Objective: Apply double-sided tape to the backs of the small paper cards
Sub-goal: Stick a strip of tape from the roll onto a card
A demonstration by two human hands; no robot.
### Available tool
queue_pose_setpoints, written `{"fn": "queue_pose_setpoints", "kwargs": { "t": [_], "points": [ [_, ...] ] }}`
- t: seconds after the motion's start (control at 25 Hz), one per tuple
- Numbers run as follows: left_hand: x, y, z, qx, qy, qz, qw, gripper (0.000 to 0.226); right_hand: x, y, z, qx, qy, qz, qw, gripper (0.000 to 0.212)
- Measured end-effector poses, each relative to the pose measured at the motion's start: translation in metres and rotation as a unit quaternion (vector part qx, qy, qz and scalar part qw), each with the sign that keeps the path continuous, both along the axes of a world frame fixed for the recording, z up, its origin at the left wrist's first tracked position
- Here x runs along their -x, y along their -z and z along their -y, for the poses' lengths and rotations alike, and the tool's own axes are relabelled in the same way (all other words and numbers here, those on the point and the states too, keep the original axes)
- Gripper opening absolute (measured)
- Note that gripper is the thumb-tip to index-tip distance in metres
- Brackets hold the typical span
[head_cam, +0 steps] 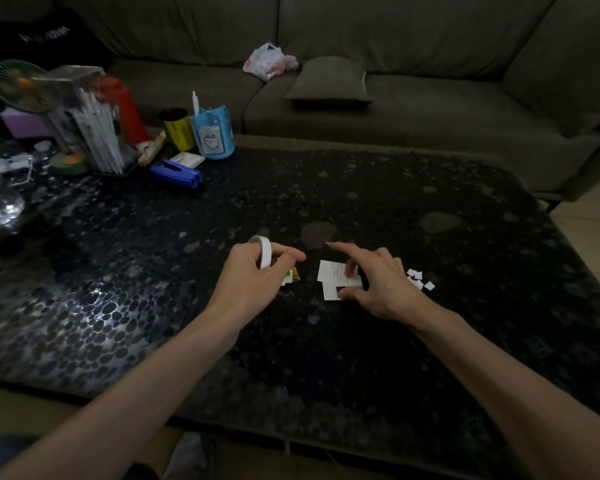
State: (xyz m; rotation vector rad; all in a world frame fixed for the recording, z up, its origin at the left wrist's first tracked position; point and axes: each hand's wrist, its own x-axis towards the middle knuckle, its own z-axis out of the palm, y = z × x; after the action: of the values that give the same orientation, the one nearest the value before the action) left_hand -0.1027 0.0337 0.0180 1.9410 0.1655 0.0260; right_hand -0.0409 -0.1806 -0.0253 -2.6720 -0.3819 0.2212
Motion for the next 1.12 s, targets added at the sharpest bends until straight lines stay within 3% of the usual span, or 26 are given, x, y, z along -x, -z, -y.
{"fn": "queue_pose_setpoints", "kwargs": {
  "t": [0.68, 0.92, 1.04, 1.12],
  "points": [
    [0.0, 0.003, -0.008, 0.005, 0.007, -0.01, 1.0, 0.019, -0.002, -0.002, 0.004, -0.006, -0.023, -0.019, 1.0, 0.089],
    [-0.007, 0.014, -0.007, -0.019, 0.051, -0.007, 0.998, 0.017, 0.007, 0.0, 0.012, -0.053, -0.045, -0.064, 0.996, 0.087],
    [-0.006, 0.019, -0.001, -0.033, 0.092, -0.042, 0.994, 0.003, 0.017, 0.002, 0.014, -0.105, -0.061, -0.08, 0.989, 0.083],
    [-0.001, 0.029, 0.007, -0.077, 0.133, -0.091, 0.984, 0.028, 0.024, 0.002, 0.015, -0.136, -0.073, -0.07, 0.986, 0.081]
  ]
}}
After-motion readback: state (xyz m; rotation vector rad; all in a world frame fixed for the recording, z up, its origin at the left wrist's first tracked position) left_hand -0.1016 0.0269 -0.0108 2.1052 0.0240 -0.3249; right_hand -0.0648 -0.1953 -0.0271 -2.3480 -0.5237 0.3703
